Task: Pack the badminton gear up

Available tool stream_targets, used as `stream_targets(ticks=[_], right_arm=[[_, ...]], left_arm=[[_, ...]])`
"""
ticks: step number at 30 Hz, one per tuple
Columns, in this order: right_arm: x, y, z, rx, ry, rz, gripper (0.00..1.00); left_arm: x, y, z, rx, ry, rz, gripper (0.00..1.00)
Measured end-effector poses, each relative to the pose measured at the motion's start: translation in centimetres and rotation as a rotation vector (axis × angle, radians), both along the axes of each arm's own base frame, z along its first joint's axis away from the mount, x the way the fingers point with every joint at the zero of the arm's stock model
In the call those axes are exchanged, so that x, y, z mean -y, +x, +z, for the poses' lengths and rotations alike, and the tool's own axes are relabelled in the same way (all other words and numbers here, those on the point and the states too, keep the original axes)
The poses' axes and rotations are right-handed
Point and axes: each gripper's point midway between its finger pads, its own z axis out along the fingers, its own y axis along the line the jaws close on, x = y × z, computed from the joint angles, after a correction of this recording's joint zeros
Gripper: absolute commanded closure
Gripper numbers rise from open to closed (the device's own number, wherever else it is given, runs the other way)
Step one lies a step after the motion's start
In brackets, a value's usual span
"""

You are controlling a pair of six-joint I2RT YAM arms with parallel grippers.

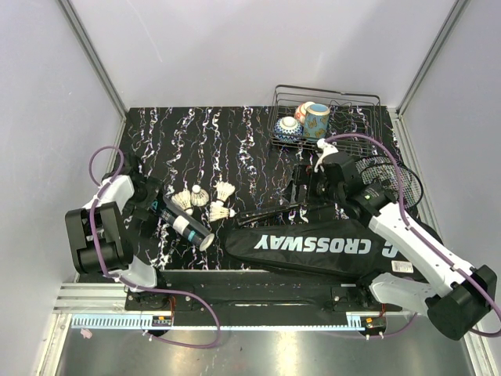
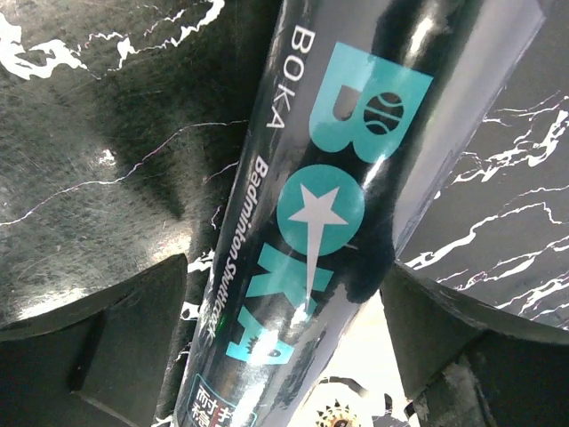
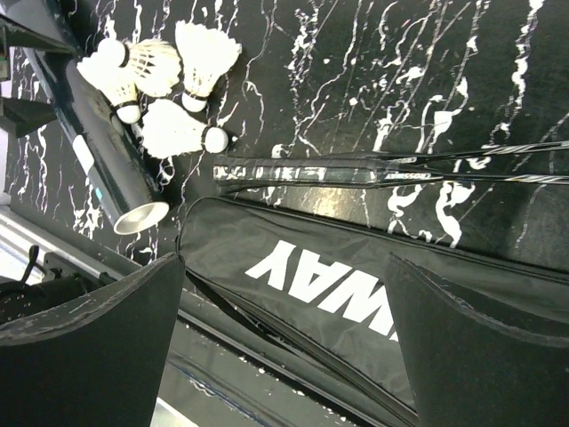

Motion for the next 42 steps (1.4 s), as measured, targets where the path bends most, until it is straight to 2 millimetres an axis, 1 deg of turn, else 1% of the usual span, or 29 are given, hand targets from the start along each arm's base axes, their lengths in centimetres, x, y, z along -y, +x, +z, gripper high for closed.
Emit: stream_targets(ticks=[1, 2, 4, 5, 6, 8, 10, 12, 14, 15, 16, 18, 19, 20, 21, 22, 23, 25, 26, 27, 28, 29, 30, 31, 33, 35, 38, 40, 42], right_arm=[[-0.2, -0.1, -0.1, -0.003, 0.0, 0.006, 0.0], [-0.6, -0.1, -0.2, -0.005, 0.003, 0.012, 0.0], [-1.5, -0.3, -0.4, -0.009, 0.009, 0.031, 0.0], [-2.1, -0.5, -0.5, -0.012, 0.011, 0.043, 0.0], [-2.8, -0.7, -0.8, -0.019, 0.011, 0.06, 0.0], [-4.5, -1.3, -1.4, -0.037, 0.002, 0.098, 0.0], [-6.8, -2.2, -2.2, -0.058, -0.014, 0.148, 0.0], [-8.7, -3.0, -2.8, -0.075, -0.025, 0.193, 0.0], [-10.6, -3.7, -3.1, -0.086, -0.032, 0.234, 0.0], [-11.4, -4.0, -3.1, -0.087, -0.027, 0.25, 0.0], [-12.0, -4.1, -3.0, -0.086, -0.02, 0.261, 0.0], [-12.4, -4.2, -2.7, -0.079, -0.005, 0.268, 0.0], [-12.6, -4.1, -2.4, -0.071, 0.005, 0.271, 0.0], [-12.9, -4.0, -2.1, -0.064, 0.016, 0.276, 0.0], [-13.1, -4.0, -1.9, -0.059, 0.028, 0.287, 0.0], [-13.4, -4.1, -1.7, -0.052, 0.038, 0.302, 0.0], [-13.6, -4.2, -1.4, -0.045, 0.049, 0.322, 0.0], [-14.3, -4.6, -0.8, -0.027, 0.078, 0.372, 0.0], [-14.6, -4.7, -0.4, -0.015, 0.092, 0.394, 0.0], [-14.9, -4.9, 0.0, -0.003, 0.107, 0.417, 0.0], [-15.1, -5.0, 0.4, 0.008, 0.12, 0.432, 0.0], [-15.3, -5.1, 0.9, 0.022, 0.134, 0.446, 0.0], [-15.4, -5.2, 1.4, 0.037, 0.15, 0.459, 0.0], [-15.6, -5.3, 2.0, 0.055, 0.169, 0.471, 0.0], [-15.9, -5.5, 3.1, 0.093, 0.214, 0.495, 0.0], [-16.0, -5.9, 4.3, 0.139, 0.273, 0.508, 0.0], [-16.3, -6.0, 5.2, 0.179, 0.349, 0.502, 0.0], [-16.8, -6.0, 5.4, 0.196, 0.395, 0.493, 0.0], [-17.3, -6.1, 4.9, 0.189, 0.413, 0.481, 0.0]], left_arm=[[0.0, 0.0, -0.1, -0.003, -0.003, 0.003, 0.12], [0.0, 0.0, -0.3, -0.005, -0.004, 0.005, 0.2], [0.0, 0.0, -0.3, -0.004, -0.003, 0.011, 0.26], [-0.1, 0.0, -0.3, -0.005, 0.002, 0.014, 0.35], [-0.3, -0.1, -0.3, -0.004, 0.009, 0.012, 0.39], [-0.5, -0.3, -0.1, -0.004, 0.025, 0.021, 0.45], [-1.0, -0.9, 0.4, -0.003, 0.054, 0.031, 0.47], [-1.5, -1.4, 1.6, 0.01, 0.094, 0.043, 0.5], [-2.3, -1.8, 3.6, 0.051, 0.148, 0.054, 0.52], [-2.7, -2.1, 5.0, 0.082, 0.181, 0.055, 0.52], [-3.0, -2.3, 6.6, 0.117, 0.217, 0.054, 0.56], [-3.5, -2.3, 10.6, 0.222, 0.299, 0.033, 0.56], [-3.5, -2.3, 12.6, 0.276, 0.338, 0.012, 0.57], [-3.2, -2.1, 15.1, 0.352, 0.38, -0.023, 0.57], [-2.4, -1.8, 17.5, 0.445, 0.41, -0.082, 0.59], [-1.2, -1.5, 20.1, 0.555, 0.435, -0.158, 0.6], [0.1, -1.4, 22.1, 0.652, 0.45, -0.229, 0.59], [3.2, -1.2, 24.8, 0.811, 0.456, -0.405, 0.59], [5.3, -1.1, 26.1, 0.885, 0.461, -0.517, 0.58], [7.6, -1.0, 27.0, 0.946, 0.453, -0.631, 0.58], [10.0, -0.9, 27.4, 0.992, 0.438, -0.751, 0.58], [11.6, -0.9, 27.5, 1.022, 0.422, -0.833, 0.56], [14.0, -1.2, 27.7, 1.063, 0.392, -0.951, 0.55], [15.7, -1.5, 27.5, 1.09, 0.361, -1.039, 0.54], [18.1, -2.4, 26.9, 1.142, 0.305, -1.173, 0.52], [19.6, -3.4, 26.7, 1.201, 0.262, -1.253, 0.52], [21.1, -5.0, 26.7, 1.291, 0.203, -1.339, 0.53], [21.9, -5.7, 26.7, 1.335, 0.166, -1.379, 0.54], [22.4, -6.1, 26.7, 1.356, 0.135, -1.401, 0.55]])
